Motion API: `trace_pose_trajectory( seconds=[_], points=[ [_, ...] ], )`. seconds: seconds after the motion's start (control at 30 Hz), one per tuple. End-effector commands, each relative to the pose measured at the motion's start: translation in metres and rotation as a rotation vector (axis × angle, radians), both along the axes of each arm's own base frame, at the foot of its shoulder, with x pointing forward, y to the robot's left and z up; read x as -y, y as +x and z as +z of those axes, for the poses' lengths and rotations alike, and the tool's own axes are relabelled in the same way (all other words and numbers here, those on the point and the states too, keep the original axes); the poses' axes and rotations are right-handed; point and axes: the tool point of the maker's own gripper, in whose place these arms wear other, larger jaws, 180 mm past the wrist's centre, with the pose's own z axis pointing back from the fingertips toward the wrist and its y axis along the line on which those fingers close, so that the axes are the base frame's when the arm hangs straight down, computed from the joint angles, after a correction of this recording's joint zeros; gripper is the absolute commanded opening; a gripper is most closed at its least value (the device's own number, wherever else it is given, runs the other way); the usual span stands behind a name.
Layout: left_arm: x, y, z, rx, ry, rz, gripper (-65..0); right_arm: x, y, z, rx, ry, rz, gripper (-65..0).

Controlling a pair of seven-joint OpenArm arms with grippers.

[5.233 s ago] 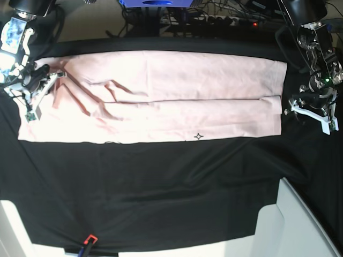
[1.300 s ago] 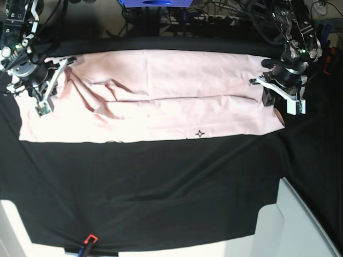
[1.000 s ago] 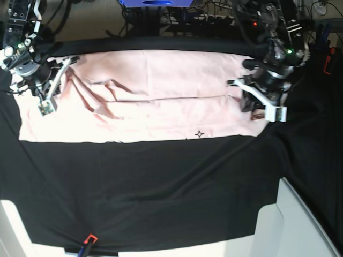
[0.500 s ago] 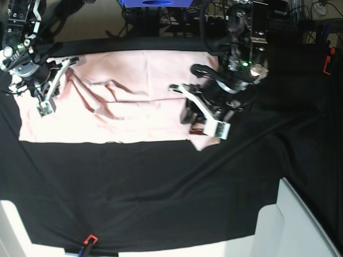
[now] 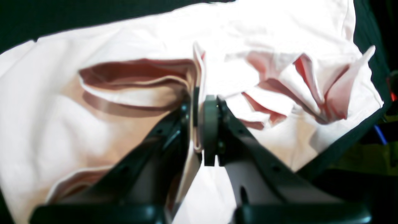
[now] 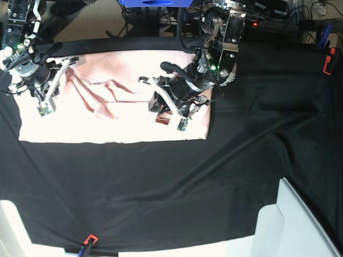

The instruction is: Fold the T-shirt properly

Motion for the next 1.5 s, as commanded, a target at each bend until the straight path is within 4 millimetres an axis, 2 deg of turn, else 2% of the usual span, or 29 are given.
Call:
trace_pose_trajectory(
  seconds=[0.0, 0.33, 0.57, 0.73, 0.93, 1.07, 1.13, 1.23, 1.47],
  points=[
    [0.011, 0.009, 0.014, 0.043, -0.043, -0.002, -65.0, 0.001, 0.006, 0.008, 0.035, -0.002, 0.004, -65.0],
    [0.027, 0.016, 0.025, 0.062, -0.075, -0.014, -65.0, 0.0, 0.006, 0.007, 0.034, -0.001, 0.007, -65.0],
    [0.032, 0.016, 0.013, 0.025, -0.077, -0.018, -65.0, 0.0, 0.006, 0.007, 0.034, -0.001, 0.007, -65.0],
    [0.034, 0.017, 0.014, 0.028, -0.078, -0.023, -65.0, 0.0, 0.006, 0.007, 0.034, -0.001, 0.007, -65.0],
    [0.066, 0.01, 0.024, 0.06, -0.083, -0.137, -65.0, -0.001, 0.006, 0.008, 0.035, -0.001, 0.008, -65.0],
    [0.08, 0.008, 0.025, 0.061, -0.088, -0.18, -51.9, -0.001, 0.006, 0.007, 0.034, -0.001, 0.008, -65.0],
    [0.08, 0.007, 0.023, 0.054, -0.09, -0.176, -43.2, 0.001, 0.006, 0.008, 0.034, -0.002, 0.004, -65.0],
    [0.079, 0.007, 0.023, 0.054, -0.09, -0.175, -36.1, 0.003, 0.005, 0.008, 0.032, -0.007, 0.004, -65.0],
    [0.08, 0.01, 0.031, 0.076, -0.098, -0.175, -31.4, 0.0, 0.006, 0.008, 0.034, -0.003, 0.009, -65.0]
  ],
)
